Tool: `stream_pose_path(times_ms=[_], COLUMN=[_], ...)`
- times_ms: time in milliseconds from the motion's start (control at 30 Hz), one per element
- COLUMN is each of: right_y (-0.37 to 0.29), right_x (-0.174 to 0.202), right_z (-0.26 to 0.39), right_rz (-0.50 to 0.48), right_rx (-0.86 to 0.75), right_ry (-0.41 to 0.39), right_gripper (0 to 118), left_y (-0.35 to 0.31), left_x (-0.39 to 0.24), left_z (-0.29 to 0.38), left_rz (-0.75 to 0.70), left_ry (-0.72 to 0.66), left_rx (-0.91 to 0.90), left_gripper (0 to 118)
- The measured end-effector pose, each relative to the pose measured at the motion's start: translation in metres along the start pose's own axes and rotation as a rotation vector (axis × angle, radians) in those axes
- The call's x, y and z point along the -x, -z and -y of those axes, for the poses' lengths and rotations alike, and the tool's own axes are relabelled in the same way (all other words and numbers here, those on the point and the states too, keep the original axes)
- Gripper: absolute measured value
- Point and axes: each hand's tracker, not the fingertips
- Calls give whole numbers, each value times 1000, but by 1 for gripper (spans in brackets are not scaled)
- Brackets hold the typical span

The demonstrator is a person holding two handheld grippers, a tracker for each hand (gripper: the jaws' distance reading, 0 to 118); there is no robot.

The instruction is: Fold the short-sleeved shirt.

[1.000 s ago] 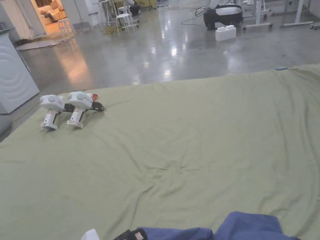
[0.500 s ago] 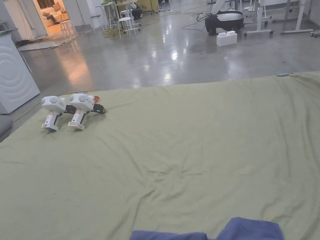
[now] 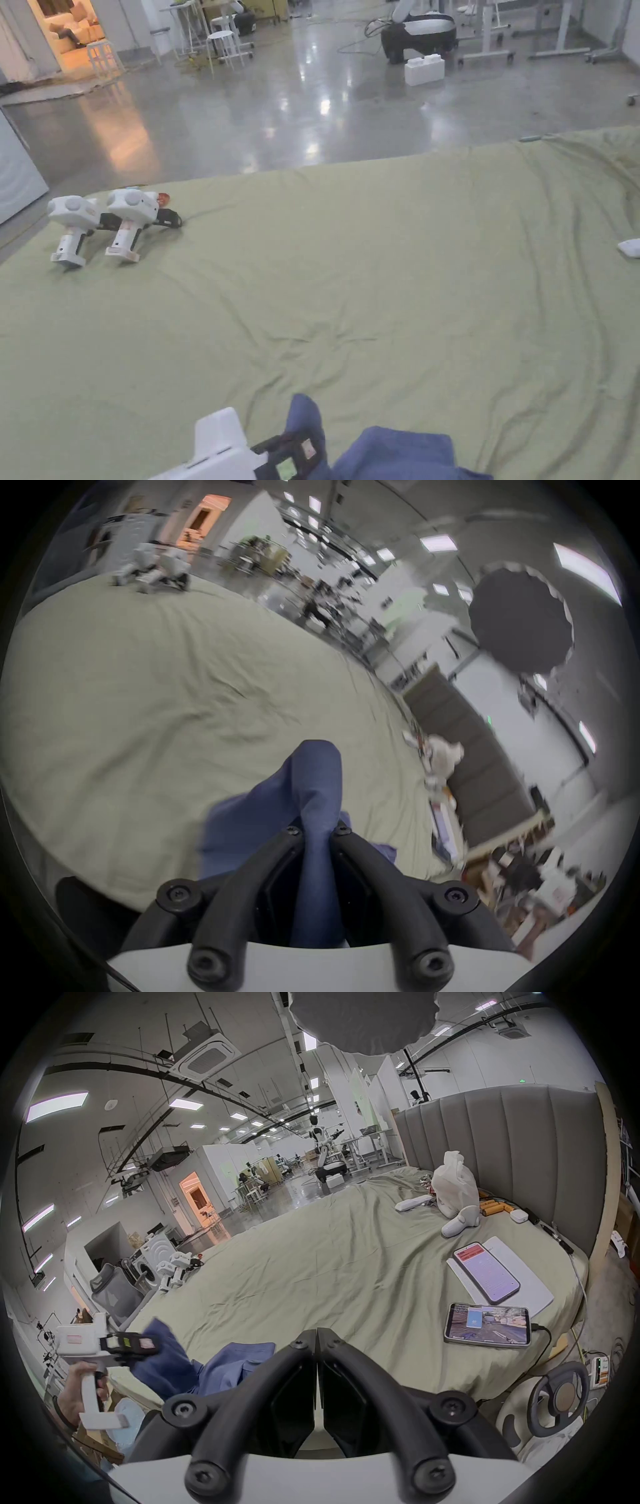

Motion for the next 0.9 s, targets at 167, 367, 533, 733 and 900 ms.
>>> stream_pose_path(times_ms=[167, 367, 533, 733, 900], right_y=[-19, -26, -24, -21, -23], right_x=[-7, -27, -31, -27, -19], right_z=[2, 10, 14, 14, 19], right_rz=[56, 102, 89, 69, 70], right_rx=[-24, -17, -12, 4, 30], right_ry=[5, 45, 67, 67, 56], right_gripper=[0, 0, 0, 0, 0], left_y=[87, 103, 53, 86, 145], left_x=[-51, -59, -41, -23, -35], left_z=[40, 49, 21, 39, 76], left_rz=[-12, 27, 115, 229, 129], left_ry=[157, 189, 85, 8, 63], left_rx=[186, 276, 81, 174, 305], left_gripper=[10, 77, 75, 2, 1])
